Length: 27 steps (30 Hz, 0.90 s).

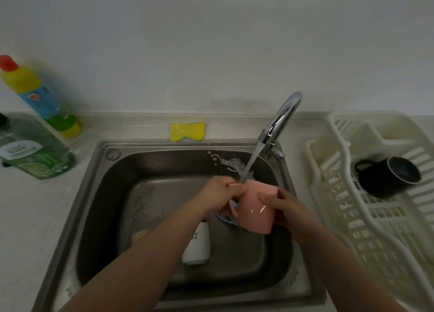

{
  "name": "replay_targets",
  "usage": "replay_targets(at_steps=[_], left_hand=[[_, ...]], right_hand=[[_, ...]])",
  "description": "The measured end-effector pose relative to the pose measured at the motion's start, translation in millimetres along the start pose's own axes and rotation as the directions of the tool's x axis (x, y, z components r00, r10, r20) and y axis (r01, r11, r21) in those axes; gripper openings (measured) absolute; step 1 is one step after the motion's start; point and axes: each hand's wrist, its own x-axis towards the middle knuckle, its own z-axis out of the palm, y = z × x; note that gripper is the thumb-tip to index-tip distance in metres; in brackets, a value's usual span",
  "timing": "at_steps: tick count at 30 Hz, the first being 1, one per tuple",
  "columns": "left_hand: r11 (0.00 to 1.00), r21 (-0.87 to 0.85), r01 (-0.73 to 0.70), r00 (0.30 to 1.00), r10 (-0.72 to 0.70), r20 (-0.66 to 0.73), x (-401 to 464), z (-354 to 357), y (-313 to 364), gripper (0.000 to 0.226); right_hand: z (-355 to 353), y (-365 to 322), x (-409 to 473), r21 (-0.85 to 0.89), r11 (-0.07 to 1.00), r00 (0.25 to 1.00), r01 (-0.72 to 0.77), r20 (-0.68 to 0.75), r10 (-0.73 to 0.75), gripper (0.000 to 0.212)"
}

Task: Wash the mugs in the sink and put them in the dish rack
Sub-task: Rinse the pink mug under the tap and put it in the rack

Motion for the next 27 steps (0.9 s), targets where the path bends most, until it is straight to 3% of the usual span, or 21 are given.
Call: replay_targets(at_steps=[5,9,14,16,19,23,27], left_hand=[[0.997,-0.064,-0.053,0.986,0.042,-0.163,6,-18,6,0.017],[0.990,0.054,-0.127,0.983,0.133,-0.125,0,-22,6,0.016],[0.992,-0.038,-0.120,0.958,0.106,-0.265,-14,-36,-12,0.018],[0.990,0.033,-0.135,0.961,0.139,-0.241,-17,-42,-15,0.019],[0.969,0.187,-0.163,0.954,0.204,-0.221,-14,-38,-13,0.030],[0.975,0.170,-0.142,0.940,0.186,-0.284,-9,-47,-5,0.026],[0.955,0.268,-0.126,0.978,0.164,-0.125,-11,-41,3,0.019]], right_hand=[[15,-14,22,0.050,0.984,0.985,0.173,0.014,-0.174,0.059],[10,-5,12,0.037,0.973,0.973,0.226,0.040,-0.228,0.067],[37,-21,17,-0.059,0.969,0.961,0.242,0.151,-0.231,0.057],[36,-10,11,-0.106,0.962,0.959,0.251,0.160,-0.232,0.061],[28,-3,0,-0.031,0.973,0.960,0.227,0.173,-0.218,0.062],[37,-17,14,-0.002,0.979,0.963,0.206,0.178,-0.202,0.060],[26,2,0,0.021,0.982,0.973,0.185,0.138,-0.186,0.058]])
